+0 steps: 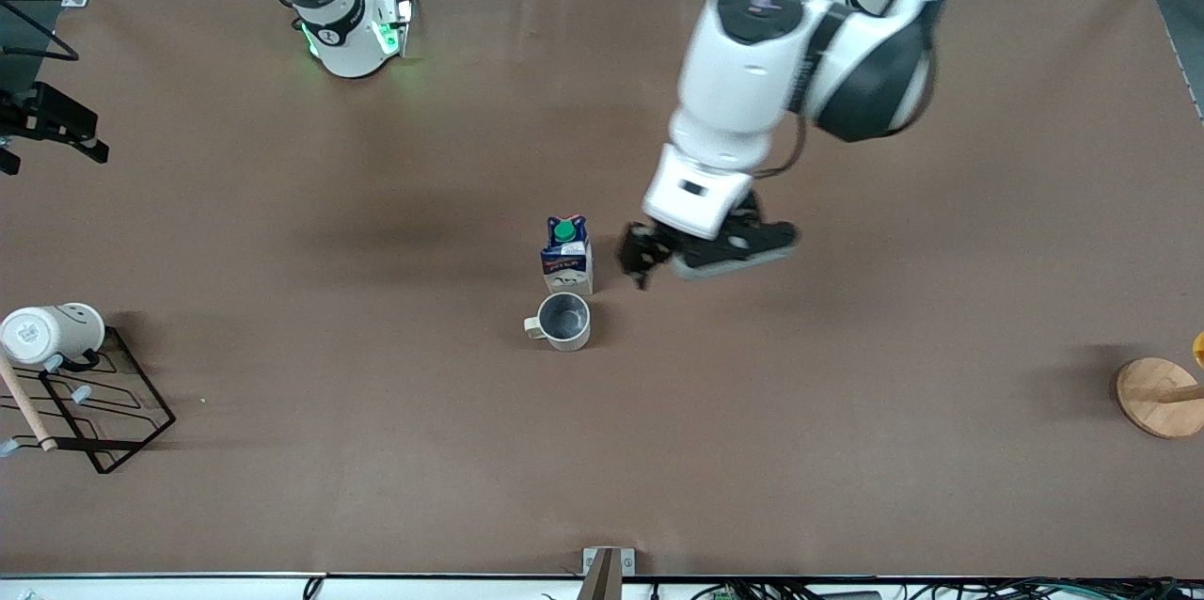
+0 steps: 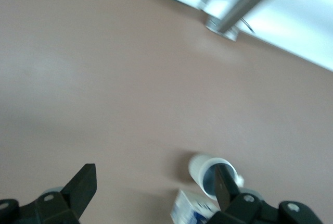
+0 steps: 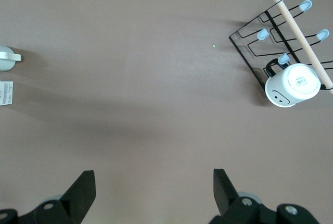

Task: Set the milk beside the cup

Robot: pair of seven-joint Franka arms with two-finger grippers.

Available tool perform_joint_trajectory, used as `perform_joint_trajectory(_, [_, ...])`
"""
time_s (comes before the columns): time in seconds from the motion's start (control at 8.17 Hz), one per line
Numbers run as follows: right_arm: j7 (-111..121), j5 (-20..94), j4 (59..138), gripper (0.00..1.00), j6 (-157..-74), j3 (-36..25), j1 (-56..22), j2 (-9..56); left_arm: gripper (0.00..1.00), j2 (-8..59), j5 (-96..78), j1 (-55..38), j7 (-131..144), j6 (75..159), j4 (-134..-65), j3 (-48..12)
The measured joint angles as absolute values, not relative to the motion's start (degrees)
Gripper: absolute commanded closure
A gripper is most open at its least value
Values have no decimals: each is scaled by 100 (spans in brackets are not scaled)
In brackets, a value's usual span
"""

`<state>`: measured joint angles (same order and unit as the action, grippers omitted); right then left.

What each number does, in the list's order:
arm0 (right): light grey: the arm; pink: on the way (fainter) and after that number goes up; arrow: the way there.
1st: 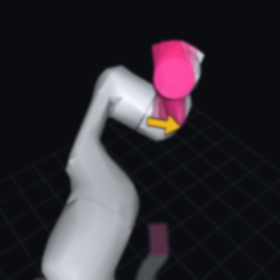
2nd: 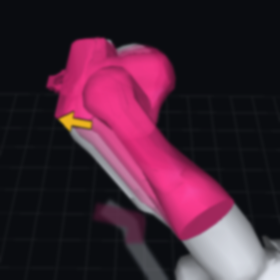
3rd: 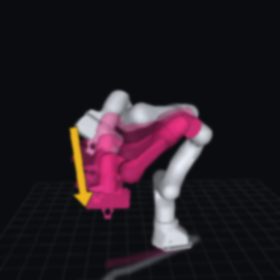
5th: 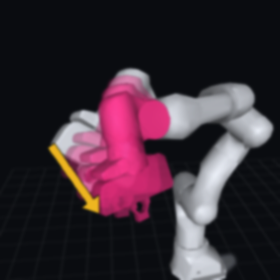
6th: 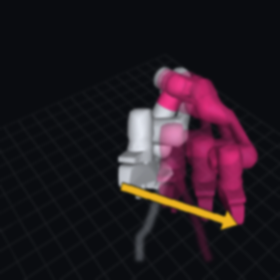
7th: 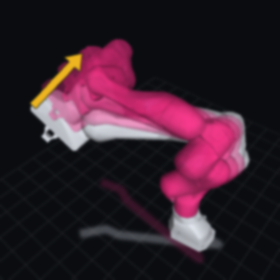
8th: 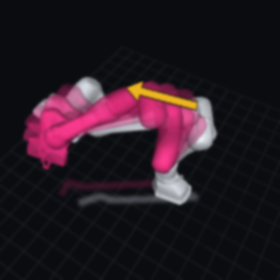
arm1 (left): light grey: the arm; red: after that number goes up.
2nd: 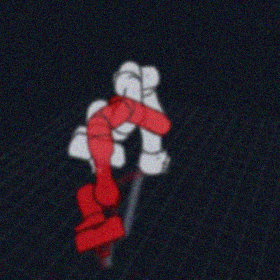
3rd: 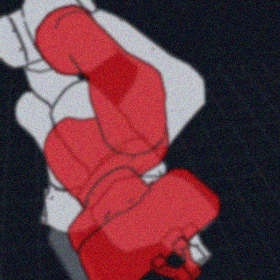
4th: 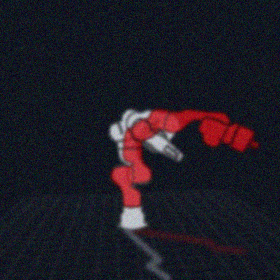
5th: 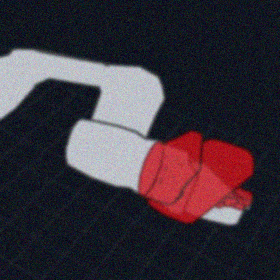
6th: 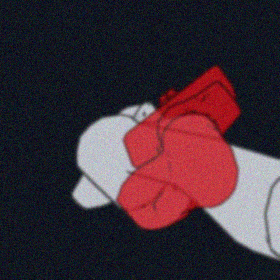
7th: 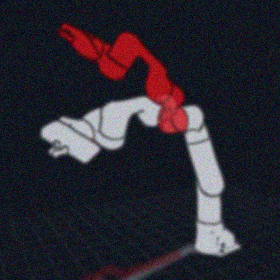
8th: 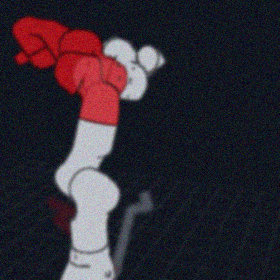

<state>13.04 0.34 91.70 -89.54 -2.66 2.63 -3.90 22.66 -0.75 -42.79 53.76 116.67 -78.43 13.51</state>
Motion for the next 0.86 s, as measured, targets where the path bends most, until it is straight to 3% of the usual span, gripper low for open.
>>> perform_joint_trajectory(0.37, [569, 34, 9142, 0, -8784, -264, 238, -389, 0, 1786, -63, -2901, 4685, 11125, -7862, 1112])
perform_joint_trajectory(0.61, [514, 34, 9138, 0, -8745, -263, 209, -389, 0, 1611, -58, -1238, 3592, 10740, -7868, -163])
perform_joint_trajectory(0.86, [510, 34, 9137, 0, -8718, -263, 196, -389, 0, 1383, -56, -469, 2243, 10199, -7913, -519])
